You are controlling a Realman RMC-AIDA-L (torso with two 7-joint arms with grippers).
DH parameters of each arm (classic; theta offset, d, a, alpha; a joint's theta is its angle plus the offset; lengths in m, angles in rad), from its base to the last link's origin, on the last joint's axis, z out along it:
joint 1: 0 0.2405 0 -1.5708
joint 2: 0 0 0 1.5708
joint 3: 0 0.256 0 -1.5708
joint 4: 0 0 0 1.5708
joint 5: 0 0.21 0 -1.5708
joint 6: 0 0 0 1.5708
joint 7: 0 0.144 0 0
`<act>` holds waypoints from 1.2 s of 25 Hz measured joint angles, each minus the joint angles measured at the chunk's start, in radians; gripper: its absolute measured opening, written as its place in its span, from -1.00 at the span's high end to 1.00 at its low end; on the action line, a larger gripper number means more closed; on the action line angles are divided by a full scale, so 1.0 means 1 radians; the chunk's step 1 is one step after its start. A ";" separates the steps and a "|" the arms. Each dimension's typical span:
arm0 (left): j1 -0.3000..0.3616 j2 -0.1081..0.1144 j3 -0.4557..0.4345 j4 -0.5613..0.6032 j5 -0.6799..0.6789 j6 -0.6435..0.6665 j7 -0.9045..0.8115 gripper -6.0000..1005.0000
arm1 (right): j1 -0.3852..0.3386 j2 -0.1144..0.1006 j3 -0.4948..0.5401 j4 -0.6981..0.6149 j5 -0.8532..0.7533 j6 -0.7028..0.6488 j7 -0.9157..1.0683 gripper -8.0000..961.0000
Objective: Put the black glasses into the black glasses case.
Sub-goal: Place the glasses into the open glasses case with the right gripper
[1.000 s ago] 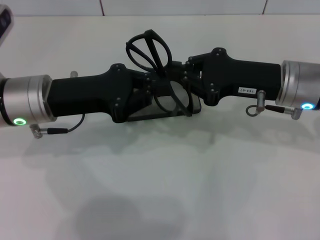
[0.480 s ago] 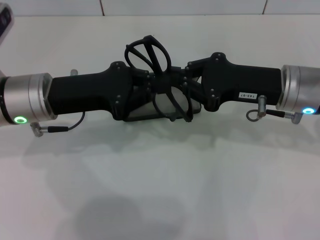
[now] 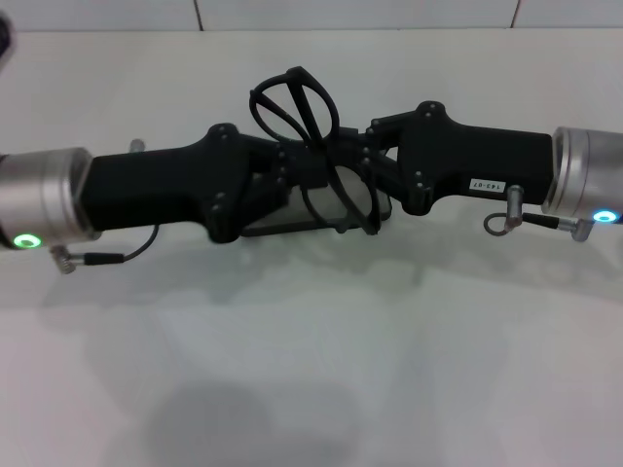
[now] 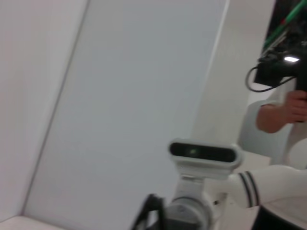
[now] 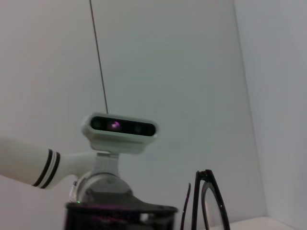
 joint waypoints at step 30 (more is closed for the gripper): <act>0.238 0.041 -0.037 0.182 0.092 -0.023 -0.051 0.42 | -0.047 -0.002 0.089 -0.689 -0.898 0.090 0.434 0.88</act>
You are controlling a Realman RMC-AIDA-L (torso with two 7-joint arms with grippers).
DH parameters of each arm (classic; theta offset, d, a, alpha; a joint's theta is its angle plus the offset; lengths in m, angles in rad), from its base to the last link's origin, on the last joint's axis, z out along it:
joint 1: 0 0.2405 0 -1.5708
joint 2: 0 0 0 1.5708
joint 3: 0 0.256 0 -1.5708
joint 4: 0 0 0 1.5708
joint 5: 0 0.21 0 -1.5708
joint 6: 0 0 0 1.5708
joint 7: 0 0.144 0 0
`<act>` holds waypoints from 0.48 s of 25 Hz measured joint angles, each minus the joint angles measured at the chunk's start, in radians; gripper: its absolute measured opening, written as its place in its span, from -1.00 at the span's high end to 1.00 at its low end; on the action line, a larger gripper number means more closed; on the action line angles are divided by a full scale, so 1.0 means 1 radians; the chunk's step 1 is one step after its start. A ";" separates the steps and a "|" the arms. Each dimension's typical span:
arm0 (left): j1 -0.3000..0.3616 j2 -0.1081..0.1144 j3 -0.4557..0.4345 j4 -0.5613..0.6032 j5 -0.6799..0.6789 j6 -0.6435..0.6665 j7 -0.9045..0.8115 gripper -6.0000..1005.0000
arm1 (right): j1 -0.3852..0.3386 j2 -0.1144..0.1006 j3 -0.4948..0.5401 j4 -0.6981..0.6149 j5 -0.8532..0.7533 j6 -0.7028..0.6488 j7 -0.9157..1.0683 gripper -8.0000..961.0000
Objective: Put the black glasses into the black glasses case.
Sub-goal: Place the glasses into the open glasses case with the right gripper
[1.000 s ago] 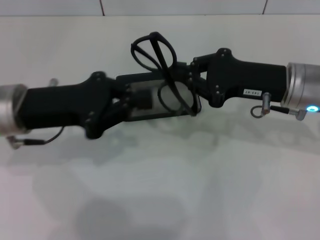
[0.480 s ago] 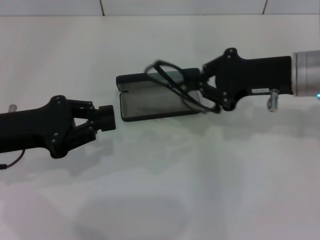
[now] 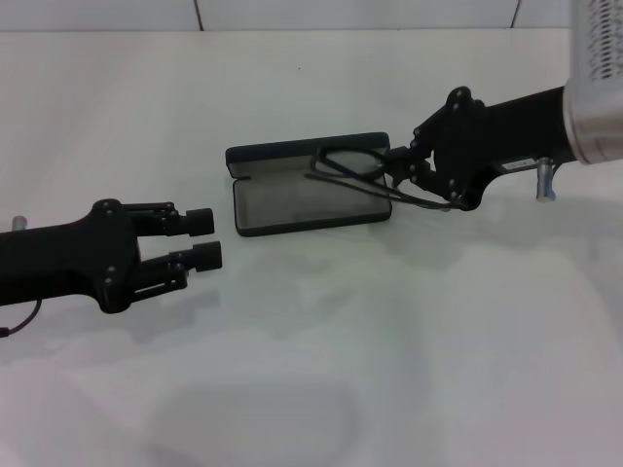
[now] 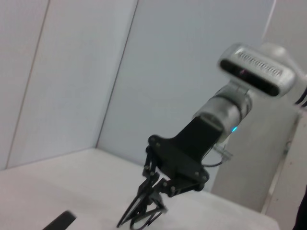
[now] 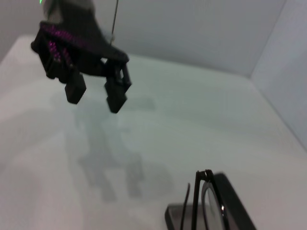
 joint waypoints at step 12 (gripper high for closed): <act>0.041 0.008 -0.002 0.081 0.028 -0.098 -0.004 -0.16 | 0.012 0.005 -0.240 -0.076 -0.233 0.178 0.112 0.86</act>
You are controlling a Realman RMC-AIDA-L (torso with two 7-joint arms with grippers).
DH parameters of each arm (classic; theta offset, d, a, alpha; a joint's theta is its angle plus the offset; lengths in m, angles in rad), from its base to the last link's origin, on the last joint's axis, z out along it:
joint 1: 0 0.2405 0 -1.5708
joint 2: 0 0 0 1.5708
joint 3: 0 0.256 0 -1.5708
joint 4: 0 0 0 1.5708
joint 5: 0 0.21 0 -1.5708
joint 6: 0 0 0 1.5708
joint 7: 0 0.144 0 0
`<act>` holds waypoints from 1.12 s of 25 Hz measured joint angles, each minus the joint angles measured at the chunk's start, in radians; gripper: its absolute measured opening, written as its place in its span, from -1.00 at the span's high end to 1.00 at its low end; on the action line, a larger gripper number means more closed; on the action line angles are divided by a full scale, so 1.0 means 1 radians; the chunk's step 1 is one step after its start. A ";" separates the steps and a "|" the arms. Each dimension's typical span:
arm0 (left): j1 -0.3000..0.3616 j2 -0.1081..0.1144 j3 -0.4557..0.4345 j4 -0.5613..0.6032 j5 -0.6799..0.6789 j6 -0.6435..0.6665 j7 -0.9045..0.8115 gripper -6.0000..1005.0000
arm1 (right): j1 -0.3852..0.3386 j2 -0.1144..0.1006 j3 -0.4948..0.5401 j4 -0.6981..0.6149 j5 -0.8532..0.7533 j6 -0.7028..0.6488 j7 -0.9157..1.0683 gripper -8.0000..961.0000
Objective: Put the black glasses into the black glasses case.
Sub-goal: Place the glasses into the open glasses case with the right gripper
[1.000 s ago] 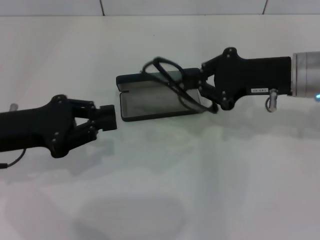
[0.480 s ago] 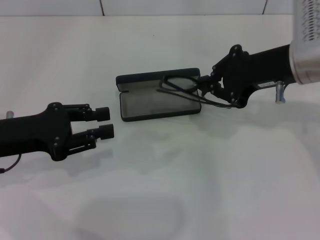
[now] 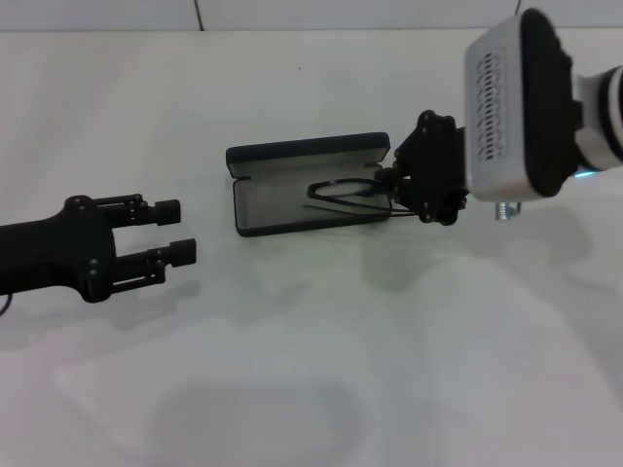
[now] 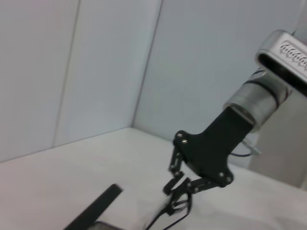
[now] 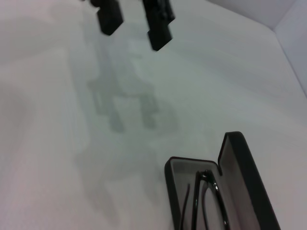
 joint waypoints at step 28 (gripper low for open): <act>0.010 -0.004 -0.026 0.028 -0.002 -0.001 -0.047 -0.16 | 0.001 0.003 -0.354 0.050 -0.284 0.377 0.212 0.82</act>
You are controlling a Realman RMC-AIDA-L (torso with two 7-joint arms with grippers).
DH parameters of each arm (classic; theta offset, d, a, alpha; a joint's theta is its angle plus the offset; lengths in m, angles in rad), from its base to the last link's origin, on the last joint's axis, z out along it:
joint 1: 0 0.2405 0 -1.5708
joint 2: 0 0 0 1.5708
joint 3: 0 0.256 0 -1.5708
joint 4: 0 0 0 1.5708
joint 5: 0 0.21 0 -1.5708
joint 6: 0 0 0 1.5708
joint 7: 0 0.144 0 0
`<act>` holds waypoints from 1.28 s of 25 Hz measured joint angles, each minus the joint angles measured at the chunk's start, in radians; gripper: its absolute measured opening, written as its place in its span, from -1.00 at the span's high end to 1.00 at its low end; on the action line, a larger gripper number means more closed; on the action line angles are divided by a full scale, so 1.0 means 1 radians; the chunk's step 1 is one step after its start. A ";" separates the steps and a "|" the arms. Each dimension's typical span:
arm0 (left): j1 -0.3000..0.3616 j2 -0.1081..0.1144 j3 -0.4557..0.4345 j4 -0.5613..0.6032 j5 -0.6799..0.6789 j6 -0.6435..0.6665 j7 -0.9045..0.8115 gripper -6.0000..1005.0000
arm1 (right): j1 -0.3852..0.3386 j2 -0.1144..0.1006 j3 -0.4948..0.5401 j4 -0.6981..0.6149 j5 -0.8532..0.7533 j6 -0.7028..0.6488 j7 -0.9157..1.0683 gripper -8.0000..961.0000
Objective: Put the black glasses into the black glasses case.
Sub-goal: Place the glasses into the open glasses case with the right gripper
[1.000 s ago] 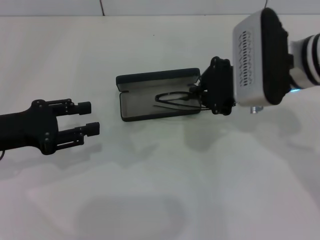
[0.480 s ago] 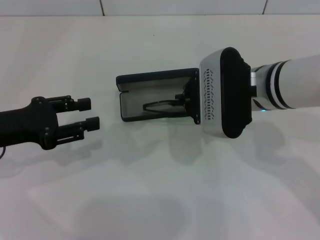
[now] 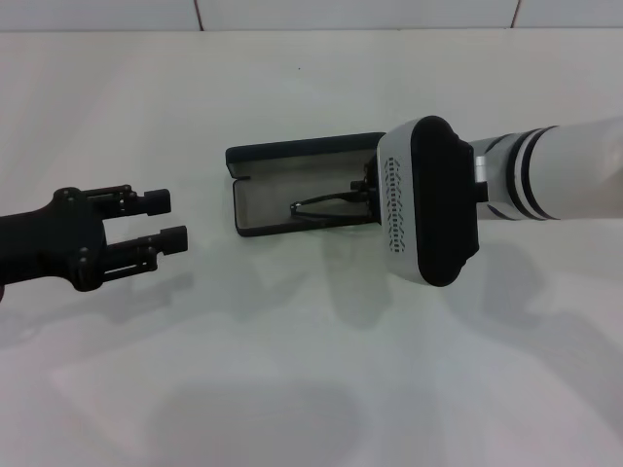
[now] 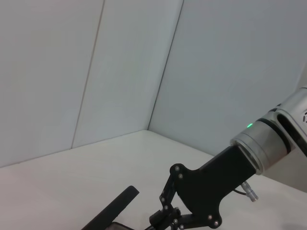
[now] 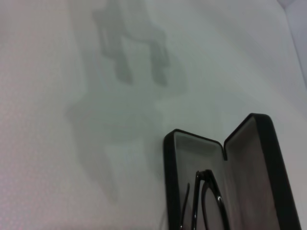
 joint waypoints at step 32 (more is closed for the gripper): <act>0.005 -0.002 -0.024 0.004 0.001 0.003 -0.003 -0.78 | 0.043 0.000 -0.132 0.106 -0.041 0.253 0.024 0.77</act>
